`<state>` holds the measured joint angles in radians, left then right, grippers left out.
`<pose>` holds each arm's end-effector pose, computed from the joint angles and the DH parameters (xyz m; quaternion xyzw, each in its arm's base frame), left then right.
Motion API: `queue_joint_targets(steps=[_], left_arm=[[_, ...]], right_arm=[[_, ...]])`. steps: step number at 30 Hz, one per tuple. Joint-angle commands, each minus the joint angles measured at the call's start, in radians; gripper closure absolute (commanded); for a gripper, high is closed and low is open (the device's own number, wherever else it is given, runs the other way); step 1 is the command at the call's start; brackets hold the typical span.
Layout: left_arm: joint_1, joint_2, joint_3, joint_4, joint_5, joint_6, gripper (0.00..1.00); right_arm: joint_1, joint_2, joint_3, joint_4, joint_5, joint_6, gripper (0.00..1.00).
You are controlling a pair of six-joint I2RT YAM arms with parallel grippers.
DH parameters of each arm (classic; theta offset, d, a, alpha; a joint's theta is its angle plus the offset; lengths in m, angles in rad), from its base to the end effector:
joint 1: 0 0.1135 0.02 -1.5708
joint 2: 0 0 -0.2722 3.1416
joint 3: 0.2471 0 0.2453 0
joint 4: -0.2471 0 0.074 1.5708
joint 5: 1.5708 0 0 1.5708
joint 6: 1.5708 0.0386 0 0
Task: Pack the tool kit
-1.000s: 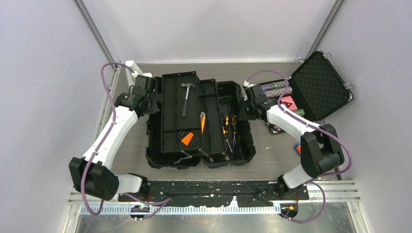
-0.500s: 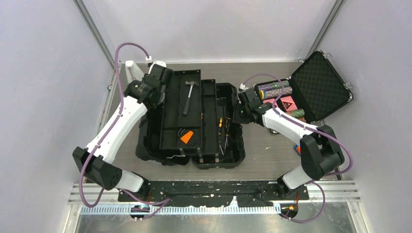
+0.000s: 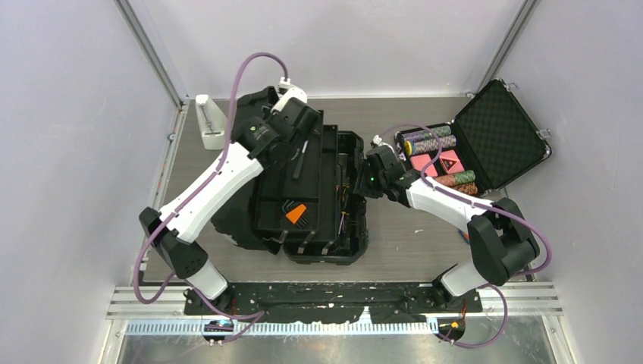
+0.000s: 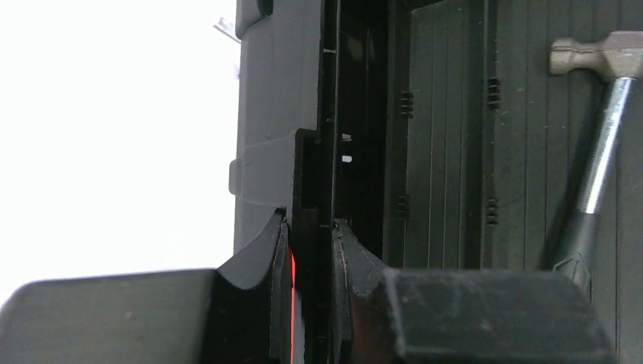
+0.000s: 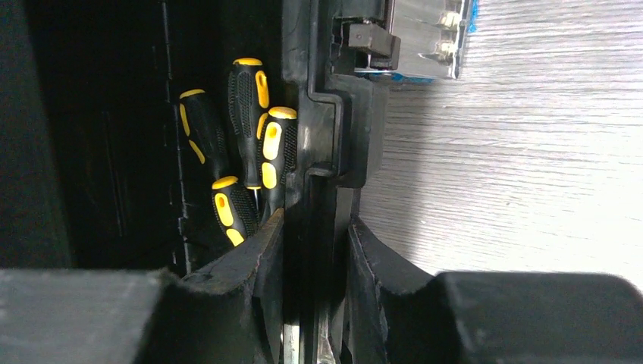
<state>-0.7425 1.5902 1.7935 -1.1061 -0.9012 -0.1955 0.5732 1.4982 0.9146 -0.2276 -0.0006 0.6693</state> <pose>0.2465 -0.1851 0.4155 0.0923 0.8574 0.2336 0.4492 0.2599 0.1678 0.2223 0.0445 0.9277 0.2160 0.3013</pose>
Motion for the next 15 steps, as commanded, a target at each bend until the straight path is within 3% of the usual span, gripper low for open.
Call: queue_joint_targets(steps=[1,15], left_arm=[[-0.096,0.041,0.13,0.035,-0.063,0.026,1.0],[-0.291,0.189,0.308,-0.002,0.008,-0.029,1.0]], right_arm=[[0.05,-0.037,-0.025,0.237,-0.176,0.108,0.65],[0.041,-0.045,-0.14,0.381,-0.151,0.162,0.65]])
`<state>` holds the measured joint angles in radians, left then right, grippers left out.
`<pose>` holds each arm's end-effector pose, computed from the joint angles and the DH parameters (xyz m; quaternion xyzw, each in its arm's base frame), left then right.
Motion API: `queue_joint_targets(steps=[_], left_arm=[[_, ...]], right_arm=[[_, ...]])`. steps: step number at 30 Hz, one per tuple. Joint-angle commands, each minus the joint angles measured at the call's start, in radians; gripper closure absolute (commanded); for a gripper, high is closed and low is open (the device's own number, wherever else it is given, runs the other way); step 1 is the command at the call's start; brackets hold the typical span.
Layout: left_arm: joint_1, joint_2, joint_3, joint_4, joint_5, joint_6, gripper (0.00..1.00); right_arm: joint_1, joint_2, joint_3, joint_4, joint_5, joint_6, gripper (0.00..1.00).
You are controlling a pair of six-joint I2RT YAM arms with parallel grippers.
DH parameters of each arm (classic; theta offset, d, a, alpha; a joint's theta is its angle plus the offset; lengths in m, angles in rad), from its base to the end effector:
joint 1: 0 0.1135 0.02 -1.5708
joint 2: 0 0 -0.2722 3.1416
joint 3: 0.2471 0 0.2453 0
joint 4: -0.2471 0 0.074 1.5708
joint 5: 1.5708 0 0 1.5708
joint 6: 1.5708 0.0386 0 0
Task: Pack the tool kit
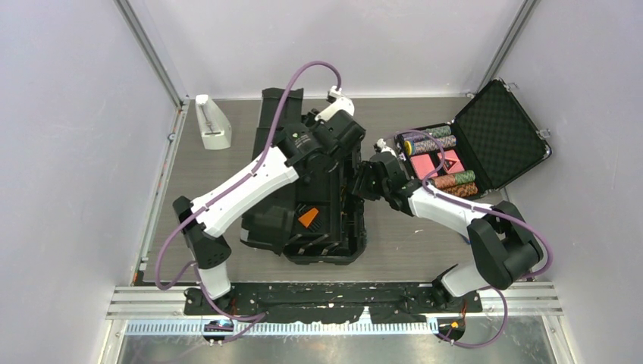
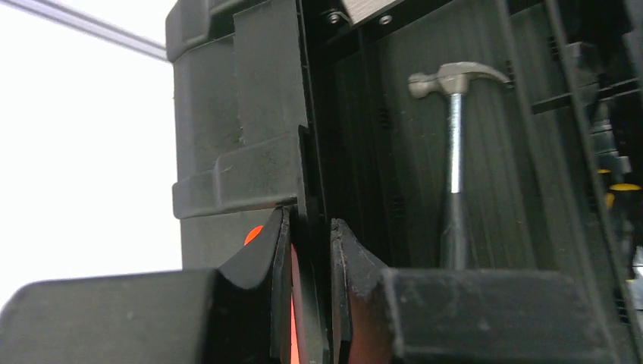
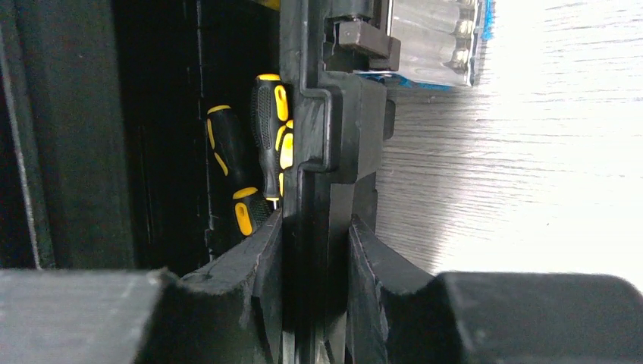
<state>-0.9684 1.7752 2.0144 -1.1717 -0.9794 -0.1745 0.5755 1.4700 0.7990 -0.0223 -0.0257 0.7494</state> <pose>0.2242 -0.2694 0.4180 0.1878 0.8298 0.2259 0.4744 0.2535 0.1656 0.2115 0.0732 0.9023 0.2704 0.3278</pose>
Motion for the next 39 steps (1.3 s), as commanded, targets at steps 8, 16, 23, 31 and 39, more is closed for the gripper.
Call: queue_joint_targets(steps=[8,16,23,31,39], left_arm=[[-0.123,0.014,0.12,0.117,0.202,-0.089,1.0],[-0.146,-0.078,0.06,0.249,0.371,-0.154,0.86],[-0.097,-0.259,-0.073,0.319,0.433,-0.183,0.58],[0.078,-0.473,-0.376,0.378,0.576,-0.289,0.52],[0.163,-0.609,-0.51,0.379,0.599,-0.307,0.45]], right_arm=[[0.025,-0.011,-0.065,0.227,-0.122,0.093,0.65],[0.01,-0.014,-0.094,0.257,-0.118,0.09,0.64],[-0.003,-0.039,-0.103,0.253,-0.099,0.069,0.61],[-0.016,-0.126,-0.09,0.181,-0.033,0.004,0.59],[-0.017,-0.268,0.031,-0.008,0.054,-0.151,0.5]])
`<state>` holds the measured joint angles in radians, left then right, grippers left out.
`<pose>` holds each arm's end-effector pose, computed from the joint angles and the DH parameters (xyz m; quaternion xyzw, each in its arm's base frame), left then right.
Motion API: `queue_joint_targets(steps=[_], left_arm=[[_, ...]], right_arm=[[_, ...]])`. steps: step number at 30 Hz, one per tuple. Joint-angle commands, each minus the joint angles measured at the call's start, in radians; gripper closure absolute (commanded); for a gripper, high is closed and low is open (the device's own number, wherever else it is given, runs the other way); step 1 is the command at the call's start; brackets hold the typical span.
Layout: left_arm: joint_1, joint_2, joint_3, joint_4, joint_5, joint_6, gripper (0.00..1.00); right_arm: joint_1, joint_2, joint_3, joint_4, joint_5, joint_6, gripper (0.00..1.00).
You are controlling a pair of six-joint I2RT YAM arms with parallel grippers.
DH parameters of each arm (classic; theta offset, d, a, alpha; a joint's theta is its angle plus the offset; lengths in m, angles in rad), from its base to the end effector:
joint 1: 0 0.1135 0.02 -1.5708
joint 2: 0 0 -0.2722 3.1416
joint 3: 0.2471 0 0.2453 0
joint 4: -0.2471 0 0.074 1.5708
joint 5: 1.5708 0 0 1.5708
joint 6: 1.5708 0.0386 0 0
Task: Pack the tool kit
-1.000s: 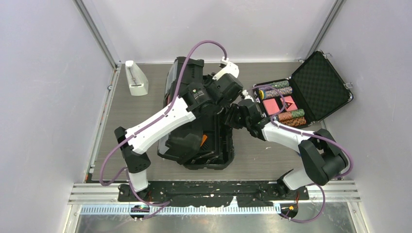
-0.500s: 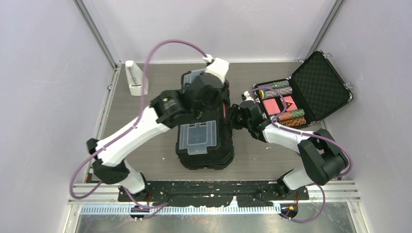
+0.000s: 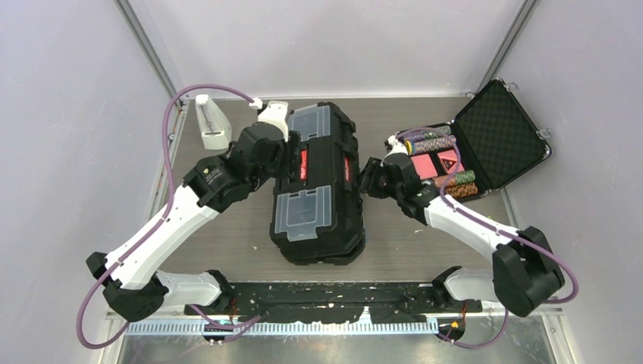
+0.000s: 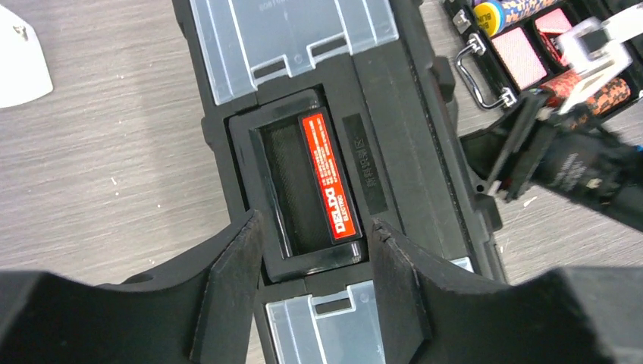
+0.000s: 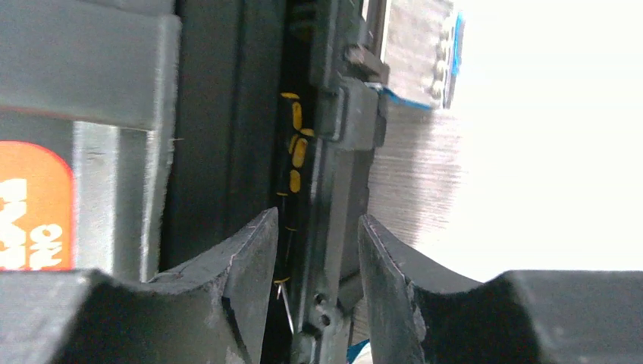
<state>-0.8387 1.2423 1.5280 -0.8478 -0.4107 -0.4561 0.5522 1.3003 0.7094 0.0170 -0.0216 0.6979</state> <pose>0.1692 -0.1653 0.4374 0.0662 0.8602 -0.1429 0.4850 0.2318 0.1438 0.2320 0.0588 0.8763 0.2874 0.3821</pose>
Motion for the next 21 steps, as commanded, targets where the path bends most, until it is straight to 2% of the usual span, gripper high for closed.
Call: queue_joint_targets(steps=[1,3,6,10,15,21], left_arm=[[0.045,-0.086,-0.03,0.054,0.031,-0.022,0.43],[0.058,-0.102,-0.037,0.048,0.03,-0.016,0.4],[0.065,-0.112,-0.037,0.039,0.03,-0.002,0.33],[0.068,-0.102,-0.041,0.033,0.035,0.007,0.24],[0.087,-0.074,-0.08,0.061,0.067,-0.007,0.15],[0.119,-0.012,-0.139,0.104,0.113,-0.039,0.13]], right_arm=[[0.006,-0.119,0.144,-0.096,0.07,-0.121,0.5],[0.006,-0.151,0.171,-0.17,0.139,-0.16,0.48],[0.001,-0.201,0.191,-0.263,0.282,-0.215,0.39],[-0.041,-0.292,0.184,-0.339,0.338,-0.27,0.29],[-0.066,-0.34,0.16,-0.336,0.165,-0.317,0.26],[-0.064,-0.278,0.132,-0.261,-0.092,-0.316,0.26]])
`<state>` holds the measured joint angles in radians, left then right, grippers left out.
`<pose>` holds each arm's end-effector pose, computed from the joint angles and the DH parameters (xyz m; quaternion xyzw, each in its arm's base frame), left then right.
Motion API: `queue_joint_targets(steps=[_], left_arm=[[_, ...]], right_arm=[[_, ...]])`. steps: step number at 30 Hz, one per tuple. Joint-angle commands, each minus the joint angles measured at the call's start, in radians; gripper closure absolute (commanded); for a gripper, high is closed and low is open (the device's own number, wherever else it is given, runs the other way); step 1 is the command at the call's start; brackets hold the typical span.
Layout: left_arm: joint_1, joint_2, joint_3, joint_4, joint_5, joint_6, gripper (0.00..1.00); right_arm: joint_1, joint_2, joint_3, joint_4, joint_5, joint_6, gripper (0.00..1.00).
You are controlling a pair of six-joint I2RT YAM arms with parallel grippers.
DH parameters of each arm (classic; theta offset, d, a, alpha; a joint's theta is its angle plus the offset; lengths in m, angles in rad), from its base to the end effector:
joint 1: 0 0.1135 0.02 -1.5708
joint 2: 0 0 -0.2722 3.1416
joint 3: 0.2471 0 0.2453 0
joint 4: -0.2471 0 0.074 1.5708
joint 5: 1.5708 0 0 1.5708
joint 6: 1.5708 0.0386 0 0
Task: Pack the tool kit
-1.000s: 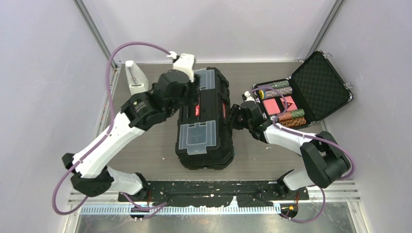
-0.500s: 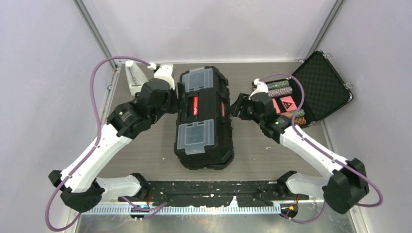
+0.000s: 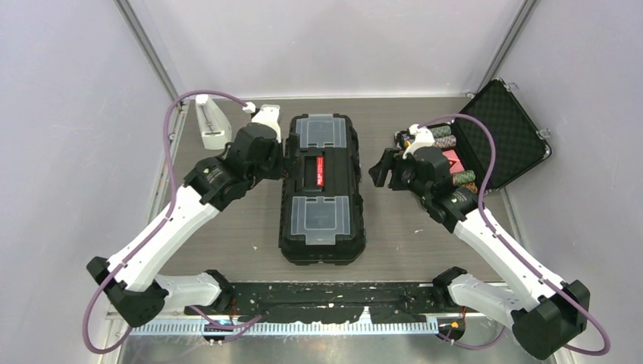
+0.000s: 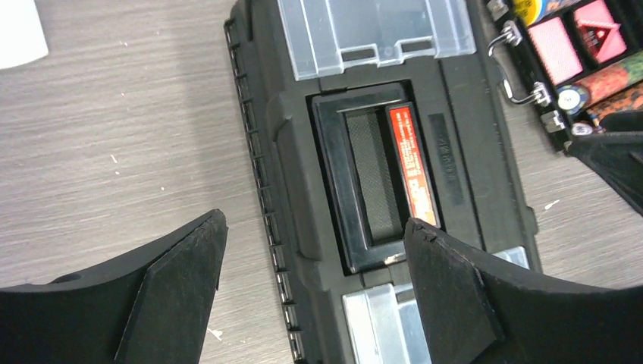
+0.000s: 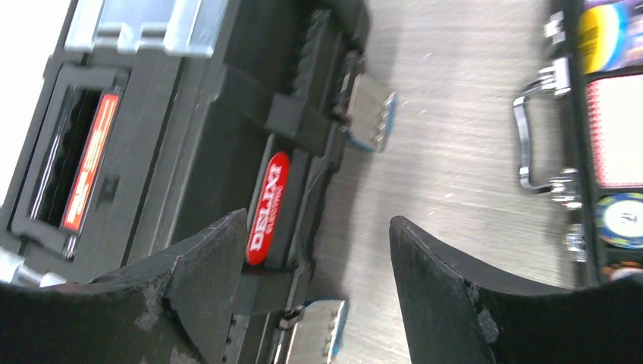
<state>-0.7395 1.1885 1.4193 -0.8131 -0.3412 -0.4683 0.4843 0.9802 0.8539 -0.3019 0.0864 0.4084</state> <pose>0.1775 -0.1444 0.4182 0.0375 0.8705 -0.1424 0.4697 0.1912 0.0968 0.3225 -0.0085 0.8407 0.2004 0.5030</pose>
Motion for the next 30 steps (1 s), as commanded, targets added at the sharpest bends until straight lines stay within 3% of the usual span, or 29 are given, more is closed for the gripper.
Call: queue_joint_targets(steps=[1,10,17,23,30], left_arm=[[0.026,0.055,-0.038,0.07,0.053,-0.033,0.14],[0.106,0.097,-0.143,0.099,0.049,-0.05,0.17],[0.156,0.084,-0.131,0.065,0.006,0.006,0.17],[0.156,0.049,-0.083,0.024,-0.028,0.071,0.16],[0.156,0.016,-0.067,0.007,0.041,0.126,0.16]], right_arm=[[0.011,0.075,-0.008,0.068,-0.221,-0.025,0.26],[0.231,0.309,0.045,0.189,-0.296,0.018,0.27],[0.354,0.521,0.206,0.218,-0.305,0.039,0.29],[0.314,0.459,0.234,0.206,-0.293,-0.014,0.26],[0.115,0.328,-0.029,0.438,-0.429,0.023,0.22]])
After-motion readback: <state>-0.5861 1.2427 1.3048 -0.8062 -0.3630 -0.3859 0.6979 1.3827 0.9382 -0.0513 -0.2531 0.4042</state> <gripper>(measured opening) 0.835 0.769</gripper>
